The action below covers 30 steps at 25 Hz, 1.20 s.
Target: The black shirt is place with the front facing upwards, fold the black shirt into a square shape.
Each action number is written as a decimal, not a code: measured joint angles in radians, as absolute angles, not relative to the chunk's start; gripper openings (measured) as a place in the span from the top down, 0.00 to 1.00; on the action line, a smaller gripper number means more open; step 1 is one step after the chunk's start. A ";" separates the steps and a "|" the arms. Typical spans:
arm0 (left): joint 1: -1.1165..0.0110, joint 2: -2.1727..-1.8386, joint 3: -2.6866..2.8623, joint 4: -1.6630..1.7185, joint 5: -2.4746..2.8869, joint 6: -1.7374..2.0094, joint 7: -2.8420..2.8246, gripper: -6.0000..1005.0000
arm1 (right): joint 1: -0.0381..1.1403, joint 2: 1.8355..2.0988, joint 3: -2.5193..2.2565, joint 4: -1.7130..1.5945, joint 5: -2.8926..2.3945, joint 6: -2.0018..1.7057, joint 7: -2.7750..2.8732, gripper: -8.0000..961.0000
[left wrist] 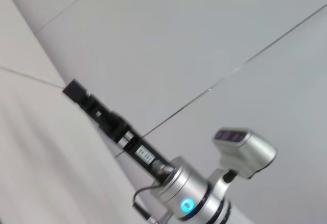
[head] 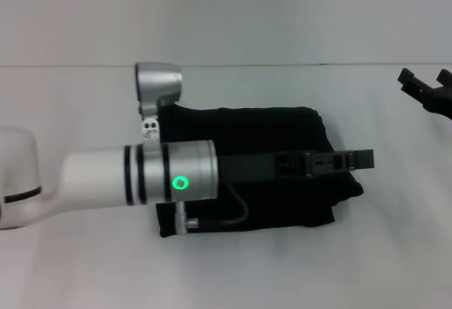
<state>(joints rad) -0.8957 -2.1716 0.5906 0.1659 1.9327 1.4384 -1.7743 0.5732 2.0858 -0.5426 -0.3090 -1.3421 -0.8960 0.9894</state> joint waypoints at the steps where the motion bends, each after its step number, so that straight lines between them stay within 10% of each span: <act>1: -0.888 -2.170 0.590 0.181 1.933 1.462 -1.759 0.62 | 0.563 2.086 -0.546 -0.309 -1.345 -0.923 1.001 0.03; 6: -0.796 -2.165 0.587 0.348 1.925 1.598 -1.690 0.42 | 0.527 2.060 -0.609 -0.357 -1.476 -1.056 1.257 0.03; 18: -0.557 -2.093 0.619 0.554 1.932 1.736 -1.384 0.08 | 0.710 1.886 -0.734 -0.516 -2.048 -1.280 2.263 0.03; 30: -0.489 -2.083 0.635 0.554 1.943 1.738 -1.215 0.05 | 0.889 1.915 -0.797 -0.496 -2.308 -1.212 2.565 0.03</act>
